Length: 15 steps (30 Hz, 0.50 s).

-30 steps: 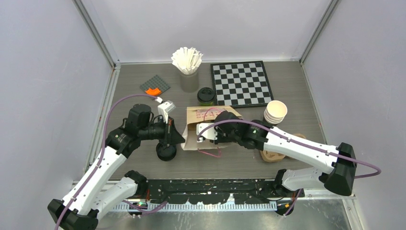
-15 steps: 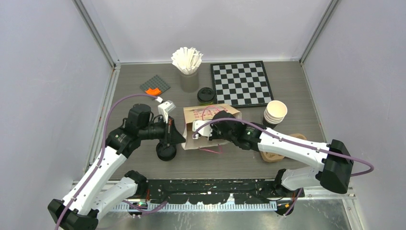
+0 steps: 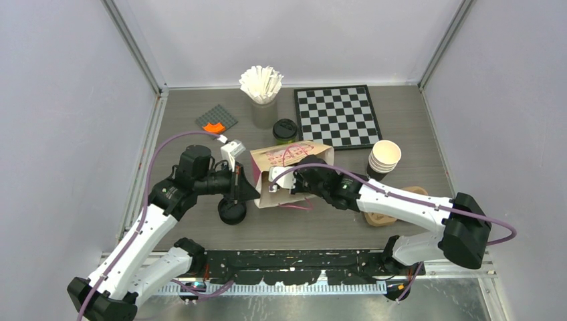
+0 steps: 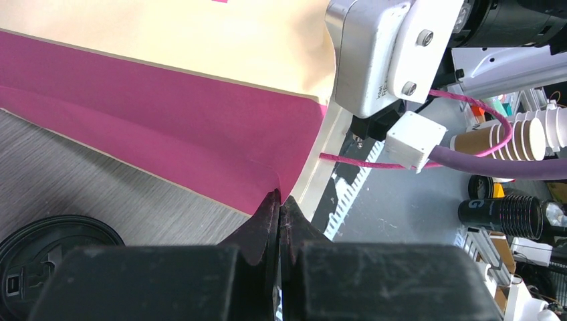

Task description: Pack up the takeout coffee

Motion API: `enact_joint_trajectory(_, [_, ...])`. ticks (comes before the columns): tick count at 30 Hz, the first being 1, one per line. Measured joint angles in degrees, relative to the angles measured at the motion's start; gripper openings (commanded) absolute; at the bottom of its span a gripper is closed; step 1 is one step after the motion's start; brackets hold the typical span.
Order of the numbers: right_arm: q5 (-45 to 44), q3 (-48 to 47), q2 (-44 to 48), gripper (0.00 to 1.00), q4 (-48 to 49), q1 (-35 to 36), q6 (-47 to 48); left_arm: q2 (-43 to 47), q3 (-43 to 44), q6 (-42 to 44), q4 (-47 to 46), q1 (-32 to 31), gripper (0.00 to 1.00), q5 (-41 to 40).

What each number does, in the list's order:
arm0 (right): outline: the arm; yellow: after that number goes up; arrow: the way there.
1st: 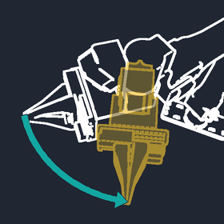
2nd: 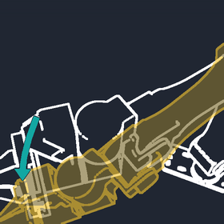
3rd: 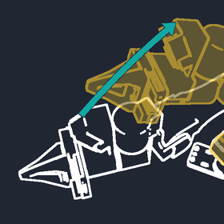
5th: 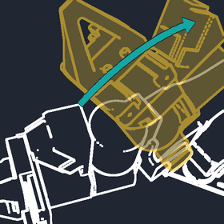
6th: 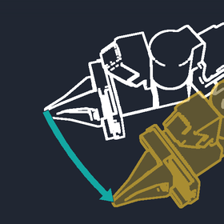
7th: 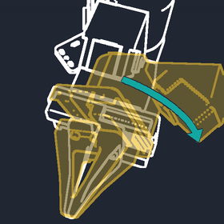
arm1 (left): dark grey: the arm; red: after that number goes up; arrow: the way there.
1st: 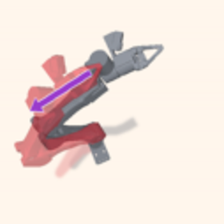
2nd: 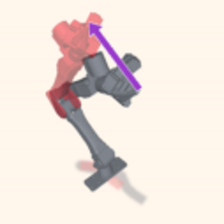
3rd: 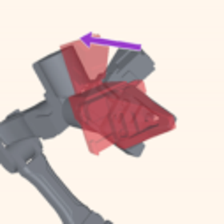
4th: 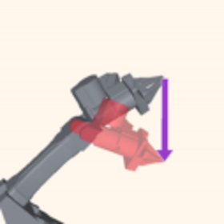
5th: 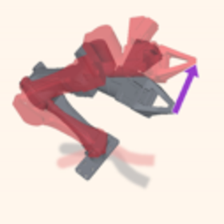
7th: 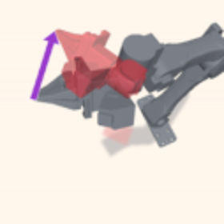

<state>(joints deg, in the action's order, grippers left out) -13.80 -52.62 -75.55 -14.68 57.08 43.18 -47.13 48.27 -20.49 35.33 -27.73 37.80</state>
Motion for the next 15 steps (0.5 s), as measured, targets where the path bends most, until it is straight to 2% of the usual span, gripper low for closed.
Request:
enact_joint_trajectory(7, [0.02, 0.74, 0.00, 0.26, 1.68, -0.17, 0.02, 0.00, 0.00, -0.28, -0.20, 0.00, 0.00, -0.02])
enact_joint_trajectory(9, [0.02, 0.74, 0.00, 0.29, 1.81, -0.26, 0.02, 0.00, 0.00, -0.37, -0.35, 0.00, 0.00, -0.02])
enact_joint_trajectory(15, [1.01, -0.02, 0.44, 0.48, -1.05, -0.33, -0.39, -0.04, 0.13, -1.64, 0.00, 0.00, 0.00, -0.94])
